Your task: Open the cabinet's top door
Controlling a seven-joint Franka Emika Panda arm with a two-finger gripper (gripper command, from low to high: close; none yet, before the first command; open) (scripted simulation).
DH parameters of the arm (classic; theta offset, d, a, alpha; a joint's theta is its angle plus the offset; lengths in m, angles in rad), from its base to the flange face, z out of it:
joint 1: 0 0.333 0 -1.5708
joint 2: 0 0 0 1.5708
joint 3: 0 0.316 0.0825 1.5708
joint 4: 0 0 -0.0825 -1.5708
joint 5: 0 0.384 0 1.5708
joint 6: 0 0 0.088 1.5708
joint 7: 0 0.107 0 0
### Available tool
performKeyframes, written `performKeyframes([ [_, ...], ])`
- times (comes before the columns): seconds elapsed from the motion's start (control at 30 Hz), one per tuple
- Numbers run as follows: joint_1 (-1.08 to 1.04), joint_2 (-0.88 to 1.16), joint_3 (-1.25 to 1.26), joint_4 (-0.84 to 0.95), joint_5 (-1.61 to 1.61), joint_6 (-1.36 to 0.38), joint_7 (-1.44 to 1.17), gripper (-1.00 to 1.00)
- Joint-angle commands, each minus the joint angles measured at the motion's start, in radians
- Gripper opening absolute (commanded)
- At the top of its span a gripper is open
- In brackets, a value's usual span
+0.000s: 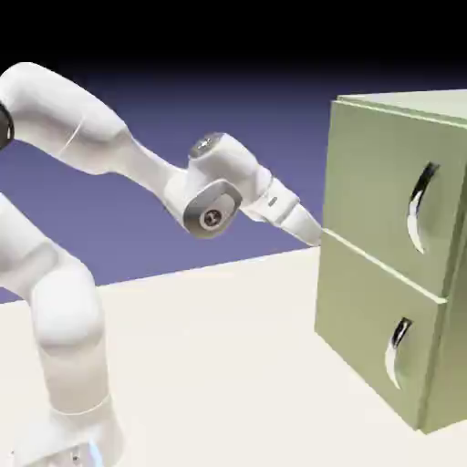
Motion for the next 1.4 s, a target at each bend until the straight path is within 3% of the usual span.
performKeyframes([
  [0.0, 0.017, -0.010, -0.020, 0.008, -0.044, -0.002, 0.027, 0.00],
  [1.37, 0.719, -0.416, -0.842, 0.354, -1.827, -0.086, 1.128, 0.00],
])
